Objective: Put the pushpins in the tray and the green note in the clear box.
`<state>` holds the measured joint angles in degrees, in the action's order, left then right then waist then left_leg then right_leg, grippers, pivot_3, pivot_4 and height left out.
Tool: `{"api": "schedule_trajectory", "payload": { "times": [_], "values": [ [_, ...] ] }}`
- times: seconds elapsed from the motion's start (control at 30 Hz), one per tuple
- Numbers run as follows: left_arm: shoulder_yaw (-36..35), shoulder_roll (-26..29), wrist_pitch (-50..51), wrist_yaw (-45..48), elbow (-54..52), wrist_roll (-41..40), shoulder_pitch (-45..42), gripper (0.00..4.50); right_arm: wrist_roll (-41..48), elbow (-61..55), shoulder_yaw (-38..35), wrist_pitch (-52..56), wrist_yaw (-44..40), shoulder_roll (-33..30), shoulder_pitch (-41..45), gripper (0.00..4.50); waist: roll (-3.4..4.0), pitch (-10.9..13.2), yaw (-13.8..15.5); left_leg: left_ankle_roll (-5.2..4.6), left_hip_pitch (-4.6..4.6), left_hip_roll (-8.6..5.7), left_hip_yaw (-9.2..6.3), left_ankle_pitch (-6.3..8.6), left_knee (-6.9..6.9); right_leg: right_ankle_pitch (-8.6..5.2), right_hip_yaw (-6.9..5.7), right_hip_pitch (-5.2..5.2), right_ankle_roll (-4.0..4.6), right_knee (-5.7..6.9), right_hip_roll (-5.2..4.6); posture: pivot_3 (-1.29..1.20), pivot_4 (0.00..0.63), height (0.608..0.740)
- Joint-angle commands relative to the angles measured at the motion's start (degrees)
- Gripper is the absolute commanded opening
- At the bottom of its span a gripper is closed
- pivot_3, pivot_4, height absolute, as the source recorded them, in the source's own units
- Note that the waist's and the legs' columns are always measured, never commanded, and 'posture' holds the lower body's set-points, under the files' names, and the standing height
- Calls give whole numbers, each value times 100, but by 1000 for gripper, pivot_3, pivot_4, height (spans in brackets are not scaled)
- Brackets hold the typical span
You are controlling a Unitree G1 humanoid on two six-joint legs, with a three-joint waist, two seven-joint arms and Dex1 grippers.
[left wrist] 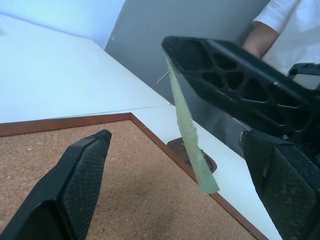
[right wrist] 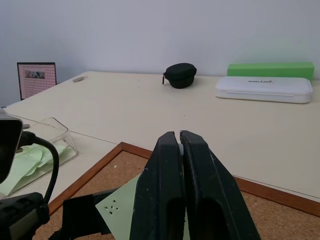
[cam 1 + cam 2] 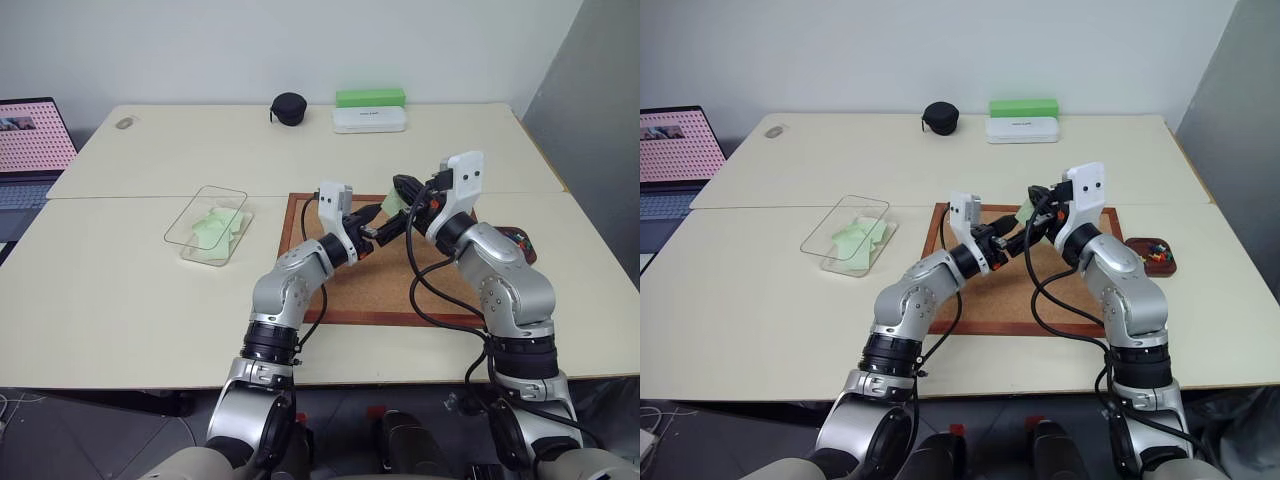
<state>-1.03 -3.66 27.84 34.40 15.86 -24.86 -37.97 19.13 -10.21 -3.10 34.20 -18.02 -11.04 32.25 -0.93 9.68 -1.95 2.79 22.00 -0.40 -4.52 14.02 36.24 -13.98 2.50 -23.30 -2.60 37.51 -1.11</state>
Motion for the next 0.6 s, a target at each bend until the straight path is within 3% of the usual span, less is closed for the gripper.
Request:
{"api": "schedule_trajectory", "payload": {
  "times": [0.03, 0.6],
  "values": [
    [42, -7, -226, 86, -112, -23, -83, 4004, 94, -436, 42, 16, -13, -9, -27, 0, 0, 0, 0, 0, 0, 0, 0, 0, -3, 0, 0, 0, 0, -3, 0, 0, 150, 740],
    [-14, -6, -126, 128, -126, -231, -153, 606, 181, -625, 106, 174, -54, 60, -157, 0, 0, 0, 2, 0, 9, 2, -2, 0, -15, 1, -4, 0, 0, -32, 0, 0, 150, 740]
  ]
}}
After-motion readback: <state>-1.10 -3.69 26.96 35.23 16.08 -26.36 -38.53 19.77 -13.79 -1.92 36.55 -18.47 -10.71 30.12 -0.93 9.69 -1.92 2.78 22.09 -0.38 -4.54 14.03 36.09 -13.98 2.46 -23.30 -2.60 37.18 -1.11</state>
